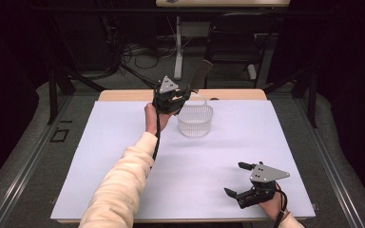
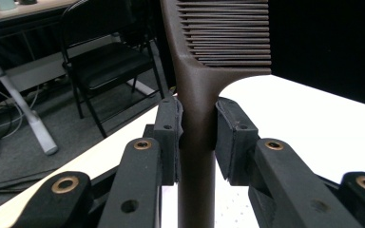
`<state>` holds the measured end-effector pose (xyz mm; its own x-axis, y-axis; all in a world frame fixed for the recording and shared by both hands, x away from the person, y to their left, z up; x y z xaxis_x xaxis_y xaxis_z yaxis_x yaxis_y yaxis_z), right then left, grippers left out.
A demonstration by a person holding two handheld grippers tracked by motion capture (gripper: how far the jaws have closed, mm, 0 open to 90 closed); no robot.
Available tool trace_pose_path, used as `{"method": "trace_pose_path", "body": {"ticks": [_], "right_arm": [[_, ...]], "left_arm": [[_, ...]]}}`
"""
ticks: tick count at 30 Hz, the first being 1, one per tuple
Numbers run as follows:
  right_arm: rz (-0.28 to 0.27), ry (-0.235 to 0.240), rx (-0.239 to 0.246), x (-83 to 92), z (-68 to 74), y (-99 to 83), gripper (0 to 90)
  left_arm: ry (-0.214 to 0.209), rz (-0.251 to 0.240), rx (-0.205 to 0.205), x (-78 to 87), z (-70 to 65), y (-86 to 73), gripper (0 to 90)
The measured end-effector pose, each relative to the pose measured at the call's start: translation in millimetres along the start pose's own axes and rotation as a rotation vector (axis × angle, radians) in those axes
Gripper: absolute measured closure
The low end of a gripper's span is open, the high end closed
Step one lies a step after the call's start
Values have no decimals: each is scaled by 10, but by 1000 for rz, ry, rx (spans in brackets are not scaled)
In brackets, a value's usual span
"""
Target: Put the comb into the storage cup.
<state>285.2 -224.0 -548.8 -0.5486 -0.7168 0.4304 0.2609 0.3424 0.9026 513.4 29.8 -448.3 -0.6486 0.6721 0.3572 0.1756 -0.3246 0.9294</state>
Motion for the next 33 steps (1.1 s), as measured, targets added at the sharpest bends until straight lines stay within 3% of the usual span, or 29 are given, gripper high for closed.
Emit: {"method": "trace_pose_path", "body": {"ticks": [23, 33], "right_arm": [[-2, 2, -2, -3, 3, 2, 0], [-3, 3, 4, -1, -2, 3, 0]], "left_arm": [[7, -17, -26, -113, -20, -15, 722], [-17, -13, -31, -183, -45, -32, 722]]}}
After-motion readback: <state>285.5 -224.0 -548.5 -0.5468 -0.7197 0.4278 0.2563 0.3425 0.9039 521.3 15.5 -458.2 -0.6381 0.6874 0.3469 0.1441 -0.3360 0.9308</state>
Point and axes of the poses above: each handheld gripper's, and its own axes: x roughly backward along the jaws, y roughly out of its top, z roughly to its left, the point moved 4 cm from there along -x, roughly forward along the jaws, and after that the axes turned 2 degrees about -x, right-handed, at the moved point
